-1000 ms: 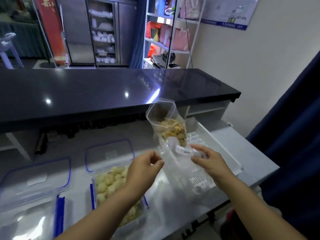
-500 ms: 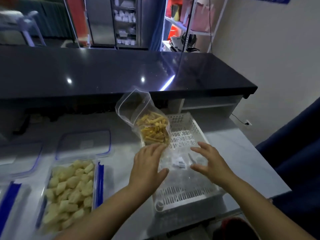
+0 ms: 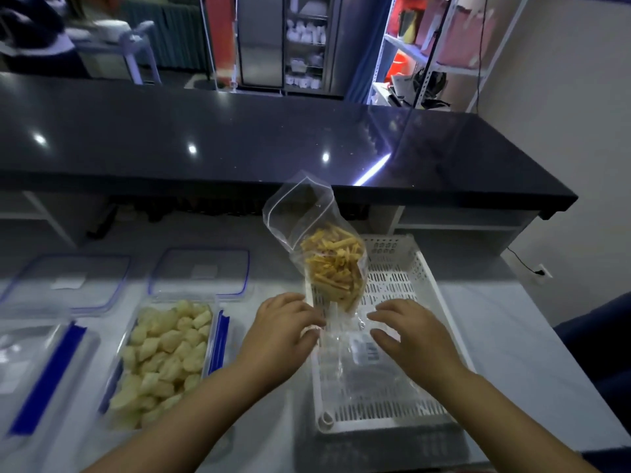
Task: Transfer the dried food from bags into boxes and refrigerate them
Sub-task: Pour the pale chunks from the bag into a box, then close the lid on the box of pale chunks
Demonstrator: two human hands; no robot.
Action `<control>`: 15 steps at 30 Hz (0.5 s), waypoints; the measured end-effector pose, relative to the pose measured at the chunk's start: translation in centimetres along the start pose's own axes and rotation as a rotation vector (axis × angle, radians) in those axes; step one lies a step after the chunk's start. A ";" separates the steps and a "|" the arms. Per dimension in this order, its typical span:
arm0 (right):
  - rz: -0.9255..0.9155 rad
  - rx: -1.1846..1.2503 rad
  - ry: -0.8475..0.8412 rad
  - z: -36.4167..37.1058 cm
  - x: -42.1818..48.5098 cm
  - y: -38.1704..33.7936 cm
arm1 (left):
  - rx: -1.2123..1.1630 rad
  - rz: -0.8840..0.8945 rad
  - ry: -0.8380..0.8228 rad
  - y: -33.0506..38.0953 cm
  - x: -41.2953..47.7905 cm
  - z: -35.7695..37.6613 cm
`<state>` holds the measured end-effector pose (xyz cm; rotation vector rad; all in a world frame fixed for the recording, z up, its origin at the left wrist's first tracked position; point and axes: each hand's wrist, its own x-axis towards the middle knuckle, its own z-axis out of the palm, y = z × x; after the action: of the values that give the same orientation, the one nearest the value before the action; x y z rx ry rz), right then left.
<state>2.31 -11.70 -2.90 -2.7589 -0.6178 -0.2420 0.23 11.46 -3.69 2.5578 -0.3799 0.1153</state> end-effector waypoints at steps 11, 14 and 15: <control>-0.400 0.157 0.089 5.1 8.3 -15.2 | -0.066 -0.442 0.191 -14.0 -2.3 -9.4; -0.212 0.205 -0.030 8.3 11.7 -17.6 | -0.076 -0.544 0.153 -18.4 -2.6 -10.3; -0.120 0.198 -0.102 9.3 12.8 -18.0 | -0.080 -0.566 0.132 -19.6 -2.5 -10.4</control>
<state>6.76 11.85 -4.16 -2.5591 -0.7894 -0.0624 3.52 33.55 -5.19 2.4591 0.3841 0.0557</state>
